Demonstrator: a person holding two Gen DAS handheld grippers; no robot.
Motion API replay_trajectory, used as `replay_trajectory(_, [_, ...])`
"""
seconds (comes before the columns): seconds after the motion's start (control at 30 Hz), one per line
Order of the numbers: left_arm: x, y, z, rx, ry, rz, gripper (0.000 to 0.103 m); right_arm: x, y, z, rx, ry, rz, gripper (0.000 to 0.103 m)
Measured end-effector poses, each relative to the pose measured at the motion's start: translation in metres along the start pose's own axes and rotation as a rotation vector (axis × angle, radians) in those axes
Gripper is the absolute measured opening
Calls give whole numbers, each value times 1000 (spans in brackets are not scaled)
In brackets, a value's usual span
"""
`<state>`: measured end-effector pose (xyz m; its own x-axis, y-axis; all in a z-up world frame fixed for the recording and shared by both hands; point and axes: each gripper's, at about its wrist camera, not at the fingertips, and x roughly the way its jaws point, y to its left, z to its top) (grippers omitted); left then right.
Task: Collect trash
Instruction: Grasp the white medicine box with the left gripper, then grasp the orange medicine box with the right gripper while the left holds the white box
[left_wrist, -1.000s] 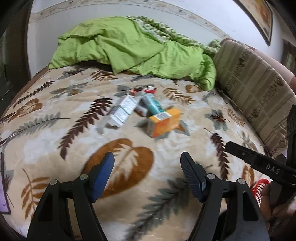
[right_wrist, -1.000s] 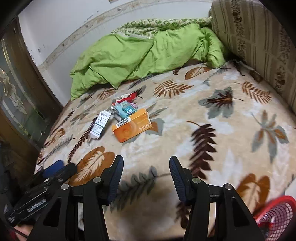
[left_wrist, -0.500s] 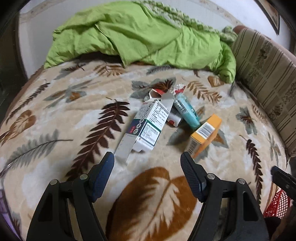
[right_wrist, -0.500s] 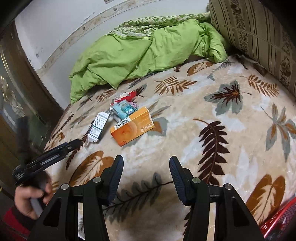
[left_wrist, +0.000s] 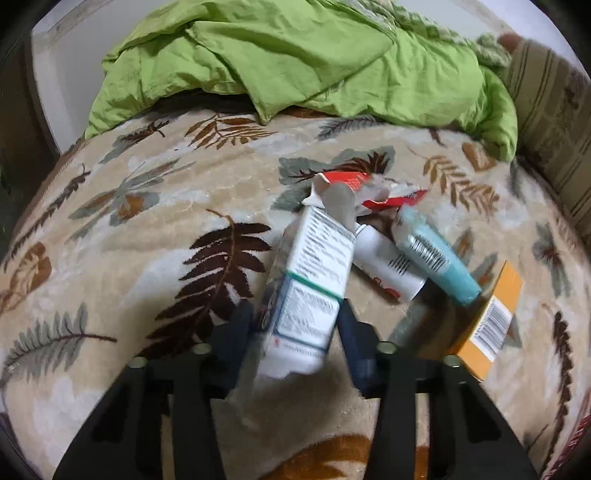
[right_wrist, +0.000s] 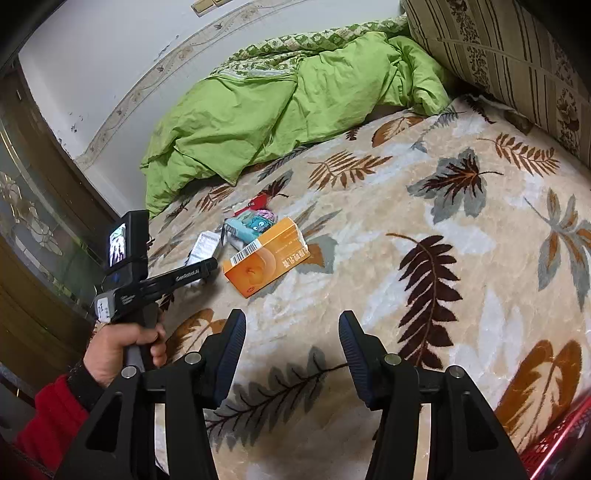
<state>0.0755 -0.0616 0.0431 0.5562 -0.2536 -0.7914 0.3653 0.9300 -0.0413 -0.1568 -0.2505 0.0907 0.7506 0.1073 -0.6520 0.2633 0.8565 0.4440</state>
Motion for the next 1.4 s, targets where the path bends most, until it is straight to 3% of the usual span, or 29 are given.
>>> replay_trajectory(0.17, [-30, 9, -17, -36, -39, -50, 38, 3, -1, 1, 6, 10, 15, 56])
replay_trajectory(0.33, [-68, 16, -41, -100, -57, -118, 38, 26, 1, 12, -19, 88, 58, 57])
replay_trajectory(0.43, [-85, 17, -60, -136, -62, -150, 38, 47, 5, 34, -44, 107, 65, 57])
replay_trajectory(0.6, [-87, 19, -73, -158, -89, -131, 38, 92, 17, 88, -64, 87, 89, 57])
replay_trajectory(0.8, [-76, 27, -78, -169, -77, -138, 38, 165, 25, 124, -107, 181, 89, 57])
replay_trajectory(0.97, [-76, 28, -76, -158, -85, -146, 38, 175, 17, 104, -98, 290, 109, 47])
replay_trajectory(1.23, [-78, 29, -75, -172, -96, -161, 38, 90, 49, 12, -241, 430, 268, 47])
replay_trajectory(1.33, [-79, 29, -75, -172, -97, -150, 38, 76, 57, 14, -291, 384, 281, 47])
replay_trajectory(1.4, [-79, 30, -76, -172, -100, -142, 38, 75, 59, 26, -311, 328, 247, 56])
